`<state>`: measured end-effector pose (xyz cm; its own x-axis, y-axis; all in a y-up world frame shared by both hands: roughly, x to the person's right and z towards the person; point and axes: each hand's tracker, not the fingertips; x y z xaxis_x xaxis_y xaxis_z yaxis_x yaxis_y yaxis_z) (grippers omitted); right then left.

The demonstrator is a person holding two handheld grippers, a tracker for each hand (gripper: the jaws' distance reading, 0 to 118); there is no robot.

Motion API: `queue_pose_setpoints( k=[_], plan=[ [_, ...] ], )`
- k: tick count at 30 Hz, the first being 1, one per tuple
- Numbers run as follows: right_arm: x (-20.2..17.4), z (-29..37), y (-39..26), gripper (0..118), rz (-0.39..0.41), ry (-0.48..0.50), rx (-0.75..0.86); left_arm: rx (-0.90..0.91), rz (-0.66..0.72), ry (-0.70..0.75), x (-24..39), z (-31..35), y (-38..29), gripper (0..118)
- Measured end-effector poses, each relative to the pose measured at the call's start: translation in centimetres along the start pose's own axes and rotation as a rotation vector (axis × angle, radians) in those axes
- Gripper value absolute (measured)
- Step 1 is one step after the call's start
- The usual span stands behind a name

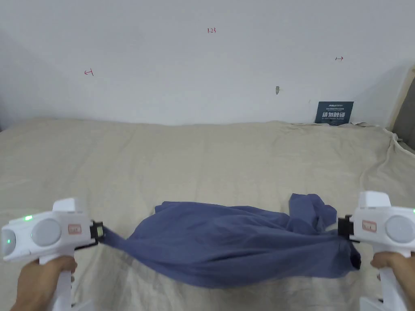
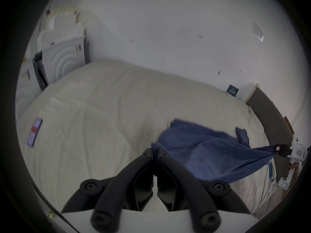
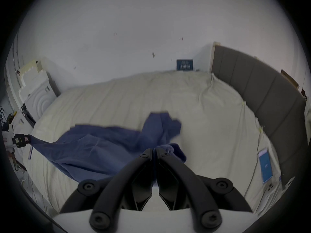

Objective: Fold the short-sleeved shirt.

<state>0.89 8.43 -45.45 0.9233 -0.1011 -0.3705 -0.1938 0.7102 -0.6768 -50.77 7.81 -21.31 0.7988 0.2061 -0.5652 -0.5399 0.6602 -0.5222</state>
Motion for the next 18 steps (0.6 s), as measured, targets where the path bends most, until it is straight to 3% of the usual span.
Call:
queue_pose_setpoints(
  k=[8,18],
  plan=[
    [0.2,1.7,-9.8,2,-0.042,0.038,-0.118,-0.143,0.056,0.013,-2.5,1.0,-10.4,0],
    [1.5,6.4,-14.6,2,-0.019,0.064,-0.106,-0.196,0.041,-0.016,-5.9,6.4,-17.5,0]
  ],
)
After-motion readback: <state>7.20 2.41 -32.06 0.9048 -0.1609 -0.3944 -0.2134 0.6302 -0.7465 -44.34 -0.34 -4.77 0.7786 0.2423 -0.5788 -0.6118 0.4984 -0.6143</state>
